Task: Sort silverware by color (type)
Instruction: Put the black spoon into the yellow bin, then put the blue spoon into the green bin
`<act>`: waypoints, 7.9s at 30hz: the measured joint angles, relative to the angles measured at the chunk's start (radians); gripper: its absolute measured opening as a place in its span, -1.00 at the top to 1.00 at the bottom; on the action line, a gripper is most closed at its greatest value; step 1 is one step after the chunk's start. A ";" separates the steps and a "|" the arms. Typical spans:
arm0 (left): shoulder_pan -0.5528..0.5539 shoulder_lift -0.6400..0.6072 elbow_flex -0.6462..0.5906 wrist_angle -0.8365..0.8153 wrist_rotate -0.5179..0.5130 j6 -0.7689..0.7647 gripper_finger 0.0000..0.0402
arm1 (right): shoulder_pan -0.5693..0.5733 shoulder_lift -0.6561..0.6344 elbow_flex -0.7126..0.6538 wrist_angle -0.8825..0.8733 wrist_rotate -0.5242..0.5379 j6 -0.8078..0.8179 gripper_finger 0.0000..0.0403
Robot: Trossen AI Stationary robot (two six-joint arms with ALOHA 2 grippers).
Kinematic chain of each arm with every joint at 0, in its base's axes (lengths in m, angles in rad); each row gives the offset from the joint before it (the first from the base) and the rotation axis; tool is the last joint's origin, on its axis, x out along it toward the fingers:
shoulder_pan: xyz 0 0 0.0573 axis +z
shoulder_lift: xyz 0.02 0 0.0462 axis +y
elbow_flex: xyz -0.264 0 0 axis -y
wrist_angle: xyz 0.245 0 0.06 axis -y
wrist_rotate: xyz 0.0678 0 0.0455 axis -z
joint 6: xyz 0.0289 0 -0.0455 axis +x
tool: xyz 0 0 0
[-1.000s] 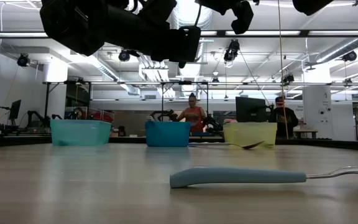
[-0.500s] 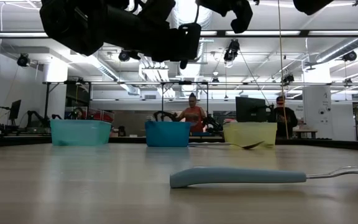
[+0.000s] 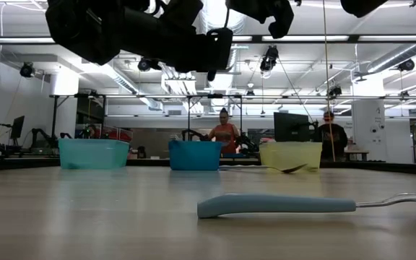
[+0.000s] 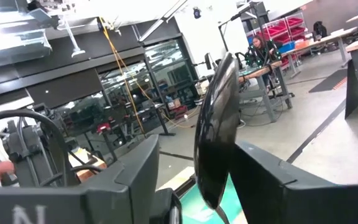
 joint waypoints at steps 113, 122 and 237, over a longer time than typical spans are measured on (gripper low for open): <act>0.234 -0.766 -0.275 -0.605 0.808 0.006 -0.33 | -0.375 -0.105 0.679 -1.718 -0.522 0.179 0.94; 0.239 -0.869 -0.328 -0.605 0.712 0.006 -0.33 | -0.601 -0.030 0.685 -1.718 -0.810 0.257 0.94; 0.126 -0.892 -0.361 -0.733 0.630 -0.359 -0.33 | -0.016 -0.293 0.082 -1.516 -0.668 0.321 0.39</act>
